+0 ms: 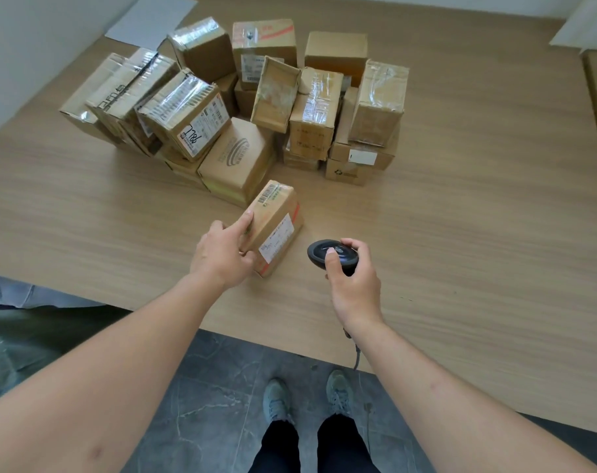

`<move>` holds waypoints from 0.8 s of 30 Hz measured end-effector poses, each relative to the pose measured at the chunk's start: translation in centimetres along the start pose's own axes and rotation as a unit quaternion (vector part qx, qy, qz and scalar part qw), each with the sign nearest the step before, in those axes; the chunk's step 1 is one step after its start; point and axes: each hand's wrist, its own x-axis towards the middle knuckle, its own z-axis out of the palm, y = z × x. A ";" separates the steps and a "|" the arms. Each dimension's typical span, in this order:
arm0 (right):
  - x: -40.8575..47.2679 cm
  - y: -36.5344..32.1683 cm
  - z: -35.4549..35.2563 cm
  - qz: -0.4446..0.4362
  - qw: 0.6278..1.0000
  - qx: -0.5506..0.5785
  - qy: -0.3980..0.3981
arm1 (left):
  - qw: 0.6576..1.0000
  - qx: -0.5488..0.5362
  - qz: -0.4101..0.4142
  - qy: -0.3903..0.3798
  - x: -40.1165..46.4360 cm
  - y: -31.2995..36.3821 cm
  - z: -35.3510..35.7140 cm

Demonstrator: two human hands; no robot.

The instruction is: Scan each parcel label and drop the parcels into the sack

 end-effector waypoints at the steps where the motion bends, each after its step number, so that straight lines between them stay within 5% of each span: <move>1: -0.2 -0.3 0.0 -0.007 1.000 -0.001 -0.003 | 1.000 -0.025 -0.005 0.005 -0.1 -0.3 -0.2; 8: -1.5 -4.2 -0.8 -0.076 0.996 -0.037 -0.011 | 0.961 -0.274 -0.039 0.009 -1.2 -1.3 -2.4; 16: -4.9 -10.2 -2.4 -0.207 0.966 -0.149 -0.036 | 0.958 -0.281 0.039 -0.036 -2.3 -2.1 -8.6; 24: -8.5 -15.1 -3.0 -0.262 0.956 -0.131 -0.004 | 0.961 -0.257 0.101 -0.021 -3.8 -2.4 -13.6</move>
